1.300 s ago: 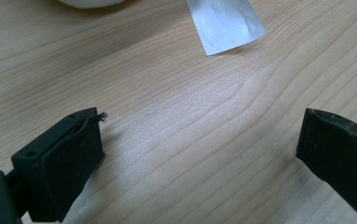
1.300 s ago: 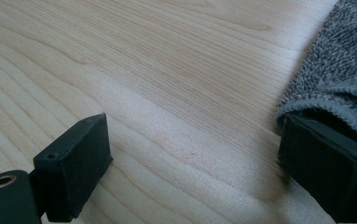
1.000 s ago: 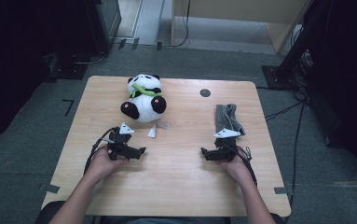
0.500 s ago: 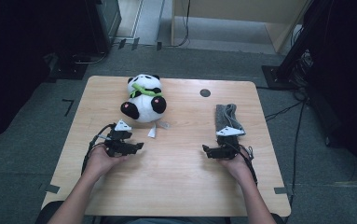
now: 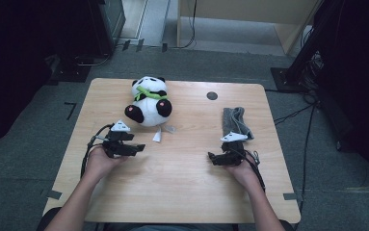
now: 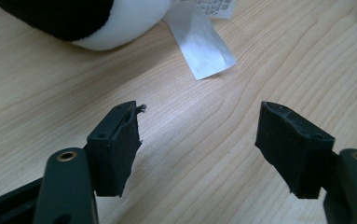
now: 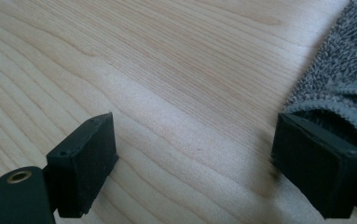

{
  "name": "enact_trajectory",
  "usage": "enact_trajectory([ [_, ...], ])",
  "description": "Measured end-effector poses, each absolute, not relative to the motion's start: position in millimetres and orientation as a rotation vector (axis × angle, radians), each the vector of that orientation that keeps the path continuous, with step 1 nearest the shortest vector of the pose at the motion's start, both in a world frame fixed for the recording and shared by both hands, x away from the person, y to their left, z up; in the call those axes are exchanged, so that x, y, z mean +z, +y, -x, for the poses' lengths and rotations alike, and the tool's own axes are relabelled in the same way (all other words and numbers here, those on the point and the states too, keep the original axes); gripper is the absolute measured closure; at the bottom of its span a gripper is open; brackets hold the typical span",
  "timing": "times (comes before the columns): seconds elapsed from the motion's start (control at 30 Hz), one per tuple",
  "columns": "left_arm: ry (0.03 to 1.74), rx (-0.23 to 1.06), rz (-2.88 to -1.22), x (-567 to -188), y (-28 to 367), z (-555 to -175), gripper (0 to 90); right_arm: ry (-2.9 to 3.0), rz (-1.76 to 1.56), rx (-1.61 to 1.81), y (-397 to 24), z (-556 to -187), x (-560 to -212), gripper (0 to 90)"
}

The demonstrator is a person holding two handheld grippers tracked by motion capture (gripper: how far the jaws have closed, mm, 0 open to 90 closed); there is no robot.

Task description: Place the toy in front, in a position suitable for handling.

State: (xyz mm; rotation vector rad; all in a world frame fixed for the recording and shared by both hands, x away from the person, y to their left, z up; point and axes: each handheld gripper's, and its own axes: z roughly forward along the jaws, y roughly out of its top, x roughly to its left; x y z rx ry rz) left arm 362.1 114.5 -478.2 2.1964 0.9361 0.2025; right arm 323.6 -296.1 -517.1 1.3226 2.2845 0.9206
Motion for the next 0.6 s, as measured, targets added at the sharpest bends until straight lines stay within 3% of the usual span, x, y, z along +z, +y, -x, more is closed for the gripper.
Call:
enact_trajectory([
  [0.6, 0.844, 0.222, -2.177, -441.1, 115.3, -368.1, 33.7, 2.222, -1.304, 0.994, -299.9, -319.8, -523.3, 14.9],
])
